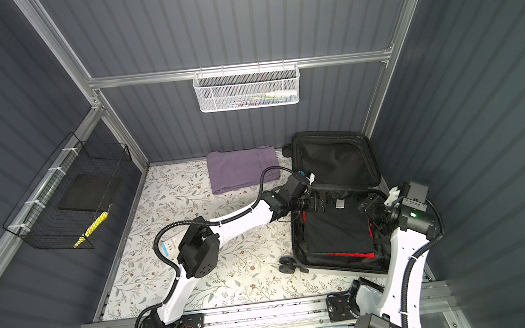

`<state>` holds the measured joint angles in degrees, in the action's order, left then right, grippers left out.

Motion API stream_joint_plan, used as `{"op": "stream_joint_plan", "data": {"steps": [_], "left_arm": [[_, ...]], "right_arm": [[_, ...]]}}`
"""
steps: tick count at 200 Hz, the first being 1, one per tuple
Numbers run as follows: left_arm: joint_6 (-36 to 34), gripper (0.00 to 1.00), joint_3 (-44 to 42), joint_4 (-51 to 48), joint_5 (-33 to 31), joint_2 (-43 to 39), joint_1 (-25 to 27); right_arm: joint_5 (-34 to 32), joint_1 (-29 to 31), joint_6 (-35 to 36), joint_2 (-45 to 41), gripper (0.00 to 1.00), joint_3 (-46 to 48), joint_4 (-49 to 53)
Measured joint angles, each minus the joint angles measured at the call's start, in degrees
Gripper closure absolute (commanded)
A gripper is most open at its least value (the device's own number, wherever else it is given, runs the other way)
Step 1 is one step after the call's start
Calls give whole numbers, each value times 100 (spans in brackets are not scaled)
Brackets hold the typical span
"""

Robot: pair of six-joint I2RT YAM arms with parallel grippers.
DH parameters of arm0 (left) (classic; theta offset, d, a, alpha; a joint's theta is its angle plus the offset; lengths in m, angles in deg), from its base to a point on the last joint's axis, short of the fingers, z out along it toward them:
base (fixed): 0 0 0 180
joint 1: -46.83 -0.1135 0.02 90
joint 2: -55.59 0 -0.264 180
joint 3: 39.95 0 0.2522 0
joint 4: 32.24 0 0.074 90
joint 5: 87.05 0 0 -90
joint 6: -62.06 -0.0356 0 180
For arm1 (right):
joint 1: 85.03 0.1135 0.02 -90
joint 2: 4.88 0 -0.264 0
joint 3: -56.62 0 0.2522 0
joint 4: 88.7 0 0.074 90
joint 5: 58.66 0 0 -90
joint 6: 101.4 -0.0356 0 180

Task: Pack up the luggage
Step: 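Lower the black T-shirt onto the red T-shirt and open both grippers, then move the left gripper to the purple jeans while the right gripper rises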

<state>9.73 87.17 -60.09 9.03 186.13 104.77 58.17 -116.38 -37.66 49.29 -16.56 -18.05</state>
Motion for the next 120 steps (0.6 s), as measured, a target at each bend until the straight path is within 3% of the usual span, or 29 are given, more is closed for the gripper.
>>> {"op": "stream_joint_plan", "data": {"steps": [29,69,120], "left_arm": [[-190,0,201,-350,-96,-293,-50],[-339,0,249,-575,-232,-905,-363],[-476,0,-1043,-708,-514,-1893,-1318]], "right_arm": [[411,323,-164,72,28,105,-326],[632,1270,-638,286,28,374,-1021],[573,2573,-1351,1121,29,505,-2114]]}}
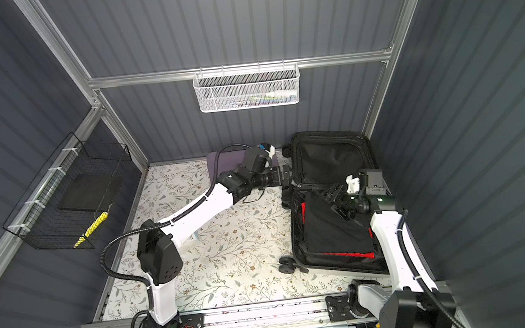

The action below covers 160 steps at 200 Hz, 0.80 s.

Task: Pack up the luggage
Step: 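Move the left gripper to the purple jeans while the right gripper rises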

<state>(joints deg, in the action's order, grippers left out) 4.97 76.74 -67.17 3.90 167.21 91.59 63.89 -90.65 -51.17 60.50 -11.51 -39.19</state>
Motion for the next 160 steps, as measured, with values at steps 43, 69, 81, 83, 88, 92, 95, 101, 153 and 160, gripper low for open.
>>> {"op": "stream_joint_plan", "data": {"steps": [43,69,81,83,88,92,95,101,153,160], "left_arm": [[-251,0,-975,-243,-315,-590,-691],[-372,0,-1451,-330,-369,-984,-940],[-426,0,-1593,-352,-387,-1121,-1054],[-431,0,-1611,-352,-396,-1141,-1071],[-450,0,-1650,-352,-400,-1178,-1108],[-472,0,-1687,-354,-402,-1211,-1139],[-487,0,-1709,-354,-400,-1228,-1161],[-514,0,-1744,-369,-402,-1255,-1200],[-754,0,-1847,-472,-437,-1263,-1436],[-798,0,-1847,-481,-446,-1248,-1464]], "right_arm": [[-170,614,-415,857,28,44,-848],[-245,789,-592,1307,28,83,-1290],[-260,855,-649,1482,28,116,-1480],[-264,866,-660,1508,28,125,-1513],[-264,883,-678,1567,28,144,-1578],[-273,898,-688,1626,28,168,-1644],[-273,909,-708,1659,28,186,-1679],[-275,918,-737,1722,28,229,-1757],[-280,933,-737,1867,24,278,-1891],[-295,933,-697,1836,23,234,-1823]]}}
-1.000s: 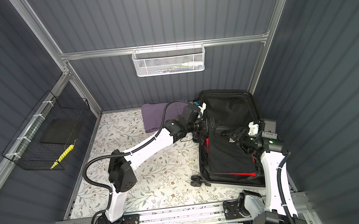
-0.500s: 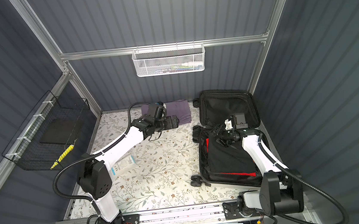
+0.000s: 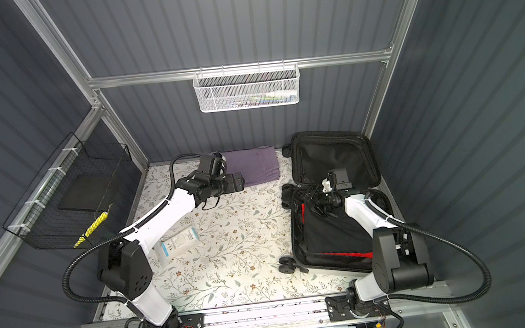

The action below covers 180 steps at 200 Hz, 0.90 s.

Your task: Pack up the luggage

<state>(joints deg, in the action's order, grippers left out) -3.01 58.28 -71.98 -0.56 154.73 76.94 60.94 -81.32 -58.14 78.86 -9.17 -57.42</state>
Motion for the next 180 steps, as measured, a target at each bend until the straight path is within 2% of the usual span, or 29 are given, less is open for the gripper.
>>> {"op": "stream_joint_plan", "data": {"steps": [20,31,90,149,180], "left_arm": [[-140,0,42,-26,-20,142,-70],[-216,0,122,-48,-28,295,-107],[-846,0,1110,-262,-280,1556,-284],[-1368,0,2754,-378,-402,2933,-382],[-1427,0,3342,-415,-380,3526,-409]], "right_arm": [[-142,2,140,-214,12,-212,299],[-251,2,291,-376,1,-382,496],[-1438,109,975,-1005,1,-1397,1532],[-2557,525,2006,-1486,1,-1572,2188],[-2885,627,2415,-1467,1,-1668,2540]]}}
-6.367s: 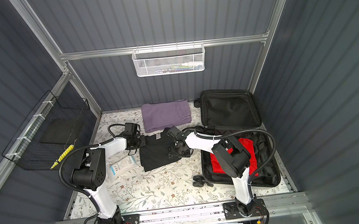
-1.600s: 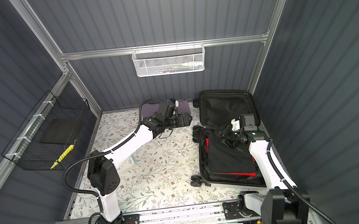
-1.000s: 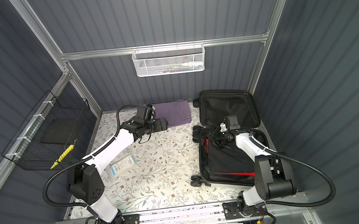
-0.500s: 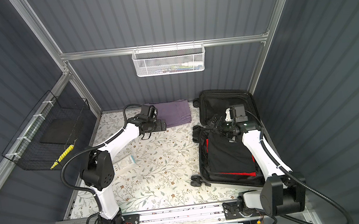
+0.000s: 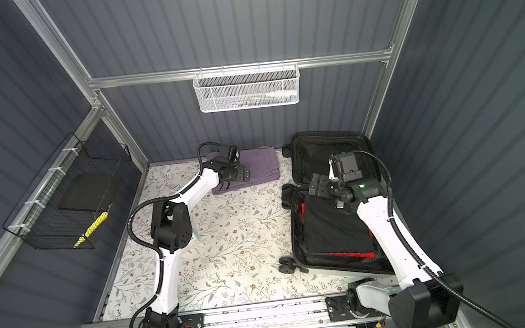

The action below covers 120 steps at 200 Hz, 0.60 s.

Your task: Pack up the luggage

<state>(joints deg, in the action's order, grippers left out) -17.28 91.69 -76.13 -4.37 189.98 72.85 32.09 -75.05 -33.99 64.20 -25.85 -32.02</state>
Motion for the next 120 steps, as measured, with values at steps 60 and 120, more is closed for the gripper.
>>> {"op": "stream_joint_plan", "data": {"steps": [60,120], "left_arm": [[0,0,79,-31,46,463,-136],[-17,0,-990,612,131,17,-229]], "right_arm": [[-592,52,216,-538,1,201,46],[-55,52,173,-579,1,205,0]]}}
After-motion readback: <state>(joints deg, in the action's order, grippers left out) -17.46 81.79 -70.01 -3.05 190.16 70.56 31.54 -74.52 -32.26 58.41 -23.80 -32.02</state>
